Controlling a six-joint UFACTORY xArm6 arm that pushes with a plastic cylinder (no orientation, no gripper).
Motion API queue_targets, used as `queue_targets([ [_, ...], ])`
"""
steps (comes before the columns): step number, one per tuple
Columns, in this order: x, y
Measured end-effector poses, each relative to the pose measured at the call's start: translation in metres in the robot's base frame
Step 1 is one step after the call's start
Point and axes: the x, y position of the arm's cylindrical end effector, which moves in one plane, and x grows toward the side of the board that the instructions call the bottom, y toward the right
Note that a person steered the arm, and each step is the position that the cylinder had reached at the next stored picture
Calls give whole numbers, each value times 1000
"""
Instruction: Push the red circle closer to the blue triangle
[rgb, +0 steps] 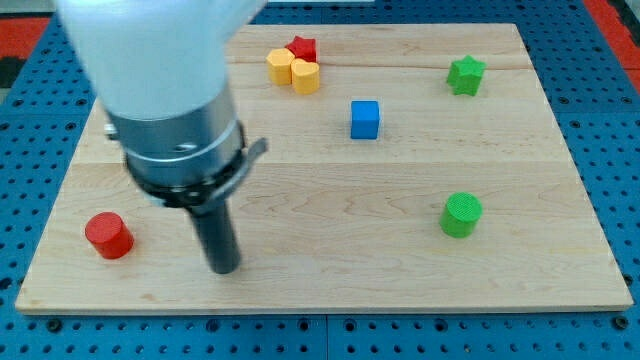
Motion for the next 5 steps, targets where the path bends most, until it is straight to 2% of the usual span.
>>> queue_targets([
  [3,-3,-116],
  [4,-8,-128],
  [5,-27,-103],
])
